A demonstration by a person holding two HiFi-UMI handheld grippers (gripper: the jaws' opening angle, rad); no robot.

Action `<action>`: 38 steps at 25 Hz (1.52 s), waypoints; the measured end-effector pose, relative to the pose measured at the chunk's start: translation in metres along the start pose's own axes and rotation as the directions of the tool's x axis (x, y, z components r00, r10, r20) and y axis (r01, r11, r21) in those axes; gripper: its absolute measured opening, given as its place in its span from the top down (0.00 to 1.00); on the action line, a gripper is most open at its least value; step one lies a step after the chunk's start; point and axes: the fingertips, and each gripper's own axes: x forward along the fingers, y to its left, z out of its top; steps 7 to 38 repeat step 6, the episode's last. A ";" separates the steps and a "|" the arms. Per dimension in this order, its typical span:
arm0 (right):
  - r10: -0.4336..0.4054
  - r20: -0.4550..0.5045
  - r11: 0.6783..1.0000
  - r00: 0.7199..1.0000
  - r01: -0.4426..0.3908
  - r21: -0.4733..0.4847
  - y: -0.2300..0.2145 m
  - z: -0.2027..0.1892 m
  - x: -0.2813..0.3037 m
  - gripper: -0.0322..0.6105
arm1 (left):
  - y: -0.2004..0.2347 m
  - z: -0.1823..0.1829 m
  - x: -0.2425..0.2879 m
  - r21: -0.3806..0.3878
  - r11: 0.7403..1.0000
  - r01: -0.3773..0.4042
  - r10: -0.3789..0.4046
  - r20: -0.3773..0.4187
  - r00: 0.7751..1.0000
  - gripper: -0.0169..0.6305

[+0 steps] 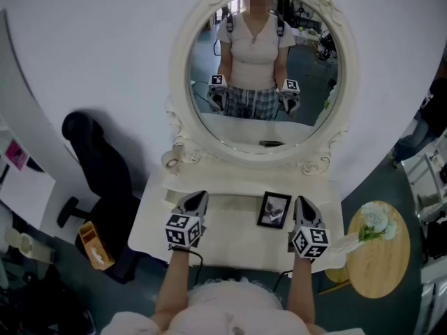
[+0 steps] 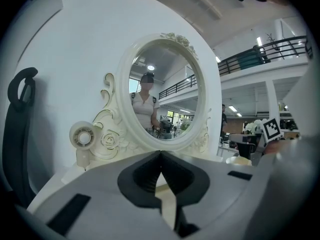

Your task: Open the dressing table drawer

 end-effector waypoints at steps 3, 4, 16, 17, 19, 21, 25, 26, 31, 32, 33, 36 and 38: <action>0.001 -0.001 1.000 1.000 -0.001 0.001 0.000 -0.001 -0.001 0.93 | -0.002 -0.001 0.000 0.003 1.000 0.004 -0.004 0.004 1.000 0.93; 0.001 -0.002 1.000 1.000 -0.001 0.002 0.000 -0.001 -0.002 0.93 | -0.002 -0.001 -0.001 0.005 1.000 0.002 -0.002 0.006 1.000 0.93; 0.001 -0.004 1.000 1.000 -0.001 0.003 0.001 -0.002 -0.003 0.93 | -0.002 -0.002 -0.002 0.010 1.000 -0.002 0.002 0.008 1.000 0.93; 0.001 -0.004 1.000 1.000 -0.001 0.003 0.001 -0.002 -0.003 0.93 | -0.002 -0.002 -0.002 0.010 1.000 -0.002 0.002 0.008 1.000 0.93; 0.001 -0.004 1.000 1.000 -0.001 0.003 0.001 -0.002 -0.003 0.93 | -0.002 -0.002 -0.002 0.010 1.000 -0.002 0.002 0.008 1.000 0.93; 0.001 -0.004 1.000 1.000 -0.001 0.003 0.001 -0.002 -0.003 0.93 | -0.002 -0.002 -0.002 0.010 1.000 -0.002 0.002 0.008 1.000 0.93; 0.001 -0.004 1.000 1.000 -0.001 0.003 0.001 -0.002 -0.003 0.93 | -0.002 -0.002 -0.002 0.010 1.000 -0.002 0.002 0.008 1.000 0.93; 0.001 -0.004 1.000 1.000 -0.001 0.003 0.001 -0.002 -0.003 0.93 | -0.002 -0.002 -0.002 0.010 1.000 -0.002 0.002 0.008 1.000 0.93; 0.001 -0.004 1.000 1.000 -0.001 0.003 0.001 -0.002 -0.003 0.93 | -0.002 -0.002 -0.002 0.010 1.000 -0.002 0.002 0.008 1.000 0.93; 0.001 -0.004 1.000 1.000 -0.001 0.003 0.001 -0.002 -0.003 0.93 | -0.002 -0.002 -0.002 0.010 1.000 -0.002 0.002 0.008 1.000 0.93; 0.001 -0.004 1.000 1.000 -0.001 0.003 0.001 -0.002 -0.003 0.93 | -0.002 -0.002 -0.002 0.010 1.000 -0.002 0.002 0.008 1.000 0.93; 0.001 -0.004 1.000 1.000 -0.001 0.003 0.001 -0.002 -0.003 0.93 | -0.002 -0.002 -0.002 0.010 1.000 -0.002 0.002 0.008 1.000 0.93; 0.001 -0.004 1.000 1.000 -0.001 0.003 0.001 -0.002 -0.003 0.93 | -0.002 -0.002 -0.002 0.010 1.000 -0.002 0.002 0.008 1.000 0.93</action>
